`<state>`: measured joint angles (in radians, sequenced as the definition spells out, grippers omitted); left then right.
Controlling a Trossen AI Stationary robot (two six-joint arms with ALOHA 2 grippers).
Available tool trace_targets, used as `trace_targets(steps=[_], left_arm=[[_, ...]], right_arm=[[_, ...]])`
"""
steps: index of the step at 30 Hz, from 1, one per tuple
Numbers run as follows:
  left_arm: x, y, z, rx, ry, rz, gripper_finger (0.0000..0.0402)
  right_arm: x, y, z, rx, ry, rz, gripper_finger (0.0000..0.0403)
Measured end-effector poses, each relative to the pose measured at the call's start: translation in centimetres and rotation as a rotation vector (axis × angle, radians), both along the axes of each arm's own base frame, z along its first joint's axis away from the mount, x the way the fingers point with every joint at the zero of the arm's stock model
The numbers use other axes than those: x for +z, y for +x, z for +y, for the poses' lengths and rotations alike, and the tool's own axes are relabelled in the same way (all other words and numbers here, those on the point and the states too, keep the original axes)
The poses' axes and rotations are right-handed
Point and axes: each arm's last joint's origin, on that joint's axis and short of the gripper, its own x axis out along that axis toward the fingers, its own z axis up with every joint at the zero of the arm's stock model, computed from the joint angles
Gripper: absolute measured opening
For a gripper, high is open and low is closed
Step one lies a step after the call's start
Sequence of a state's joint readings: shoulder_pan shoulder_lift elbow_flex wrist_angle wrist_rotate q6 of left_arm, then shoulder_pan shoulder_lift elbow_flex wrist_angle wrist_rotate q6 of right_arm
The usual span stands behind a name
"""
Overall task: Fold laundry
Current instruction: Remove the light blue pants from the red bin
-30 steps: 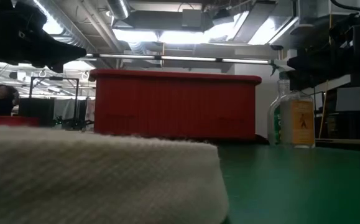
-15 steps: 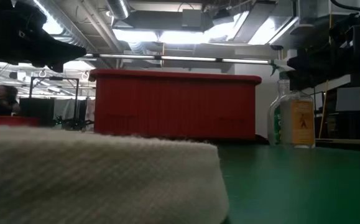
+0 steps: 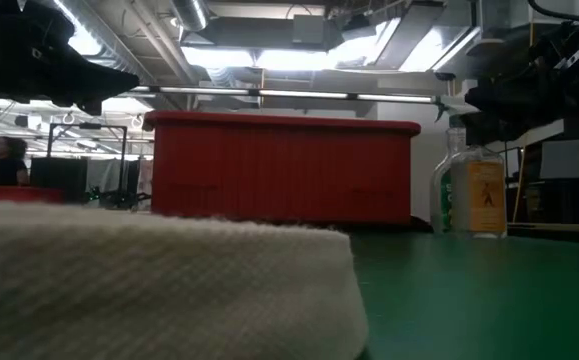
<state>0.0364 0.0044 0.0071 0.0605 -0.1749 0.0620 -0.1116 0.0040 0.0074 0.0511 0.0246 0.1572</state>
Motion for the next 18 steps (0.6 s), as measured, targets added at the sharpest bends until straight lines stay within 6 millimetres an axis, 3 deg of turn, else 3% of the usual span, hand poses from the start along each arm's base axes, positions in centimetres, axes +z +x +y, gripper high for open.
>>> trace_targets(steps=[18], left_arm=[[0.09, -0.26, 0.71, 0.253, -0.1, -0.041, 0.0005]], right_arm=[[-0.01, -0.01, -0.06, -0.018, 0.021, -0.002, 0.0051]])
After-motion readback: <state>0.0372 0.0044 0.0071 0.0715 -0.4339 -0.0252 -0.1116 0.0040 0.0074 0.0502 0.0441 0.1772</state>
